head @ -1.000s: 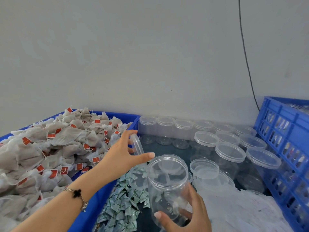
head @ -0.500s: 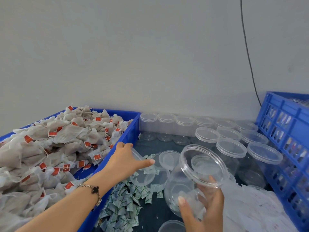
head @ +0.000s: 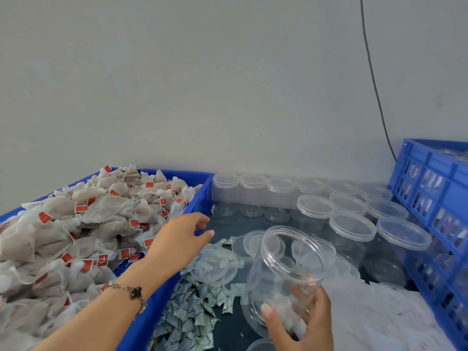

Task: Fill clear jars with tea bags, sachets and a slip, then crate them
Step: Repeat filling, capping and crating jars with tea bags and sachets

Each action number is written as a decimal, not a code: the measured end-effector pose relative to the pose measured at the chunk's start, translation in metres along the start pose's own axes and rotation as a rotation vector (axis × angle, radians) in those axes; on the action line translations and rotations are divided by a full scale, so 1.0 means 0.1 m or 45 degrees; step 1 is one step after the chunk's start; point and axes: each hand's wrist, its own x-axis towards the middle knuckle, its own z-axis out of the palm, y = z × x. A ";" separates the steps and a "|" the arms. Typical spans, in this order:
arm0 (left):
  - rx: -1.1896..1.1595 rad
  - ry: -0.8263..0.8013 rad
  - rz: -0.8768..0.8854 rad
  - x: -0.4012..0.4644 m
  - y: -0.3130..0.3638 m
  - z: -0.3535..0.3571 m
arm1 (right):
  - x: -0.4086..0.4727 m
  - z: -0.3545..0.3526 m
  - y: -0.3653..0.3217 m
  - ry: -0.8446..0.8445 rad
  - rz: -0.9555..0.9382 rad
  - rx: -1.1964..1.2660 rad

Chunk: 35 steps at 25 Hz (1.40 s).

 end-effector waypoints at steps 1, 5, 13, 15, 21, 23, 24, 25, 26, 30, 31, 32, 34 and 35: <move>-0.058 -0.011 0.012 -0.01 0.02 -0.04 | 0.00 0.01 -0.01 -0.023 -0.007 -0.016; -0.009 0.023 0.033 -0.04 0.06 -0.14 | -0.01 0.17 -0.11 -0.070 -0.036 -0.038; 0.163 0.278 -0.602 0.09 -0.51 -0.61 | 0.26 0.79 -0.48 -0.422 0.046 0.003; 0.201 0.250 -0.825 0.06 -0.75 -0.60 | 0.25 0.96 -0.41 -0.461 0.048 -0.009; 0.076 0.258 -0.880 0.12 -1.09 -0.44 | 0.26 1.26 -0.09 -0.624 0.161 -0.182; -0.026 0.229 -0.873 0.14 -1.19 -0.39 | 0.25 1.23 -0.03 -0.657 0.230 -0.073; -0.070 0.222 -0.882 0.14 -1.22 -0.37 | 0.24 1.18 -0.01 -0.638 0.257 -0.017; -0.085 0.238 -0.884 0.14 -1.24 -0.35 | 0.21 1.17 0.01 -0.615 0.273 0.018; -0.064 0.262 -0.877 0.14 -1.26 -0.35 | 0.19 1.15 0.03 -0.597 0.285 0.040; 0.413 0.251 -0.768 0.10 -1.27 -0.31 | 0.15 1.14 0.08 -0.619 0.277 0.014; 0.521 0.258 -0.718 0.11 -1.25 -0.29 | 0.14 1.14 0.09 -0.640 0.278 -0.001; 0.579 0.275 -0.686 0.12 -1.21 -0.28 | 0.13 1.14 0.10 -0.651 0.286 -0.006; 0.542 0.308 -0.660 0.15 -1.18 -0.28 | 0.12 1.14 0.12 -0.647 0.303 0.010; 0.497 0.285 -0.650 0.16 -1.20 -0.29 | 0.12 1.14 0.13 -0.646 0.303 0.013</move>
